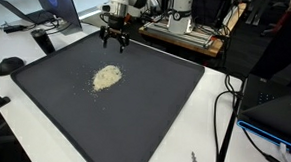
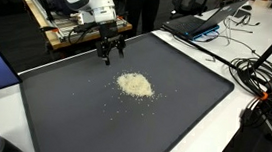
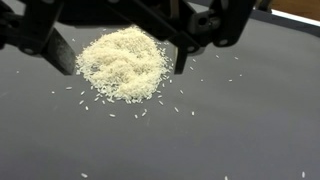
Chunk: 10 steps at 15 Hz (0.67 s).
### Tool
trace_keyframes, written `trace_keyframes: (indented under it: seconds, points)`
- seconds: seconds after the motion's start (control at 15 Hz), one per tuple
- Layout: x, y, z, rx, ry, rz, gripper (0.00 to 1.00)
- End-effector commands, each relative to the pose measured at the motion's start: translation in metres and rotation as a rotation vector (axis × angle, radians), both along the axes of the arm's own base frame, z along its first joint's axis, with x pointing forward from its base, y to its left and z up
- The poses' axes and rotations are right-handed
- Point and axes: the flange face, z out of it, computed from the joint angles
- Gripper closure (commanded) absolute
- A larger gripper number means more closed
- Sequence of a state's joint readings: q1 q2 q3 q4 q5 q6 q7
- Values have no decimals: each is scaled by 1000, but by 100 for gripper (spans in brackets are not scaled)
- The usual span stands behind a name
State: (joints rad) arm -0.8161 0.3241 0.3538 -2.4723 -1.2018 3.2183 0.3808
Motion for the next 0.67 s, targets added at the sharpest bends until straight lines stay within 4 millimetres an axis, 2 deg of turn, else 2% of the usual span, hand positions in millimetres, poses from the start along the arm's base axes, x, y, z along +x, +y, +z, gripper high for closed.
trace_keyframes:
  seconds: [0.0, 0.33, 0.4, 0.6]
  points:
    - [9, -13, 3, -27, -2, 96, 0]
    - [39, -35, 16, 50, 30, 124, 0]
    - [47, -41, 23, 68, 53, 136, 0]
    - [66, -69, 62, 137, 128, 178, 0]
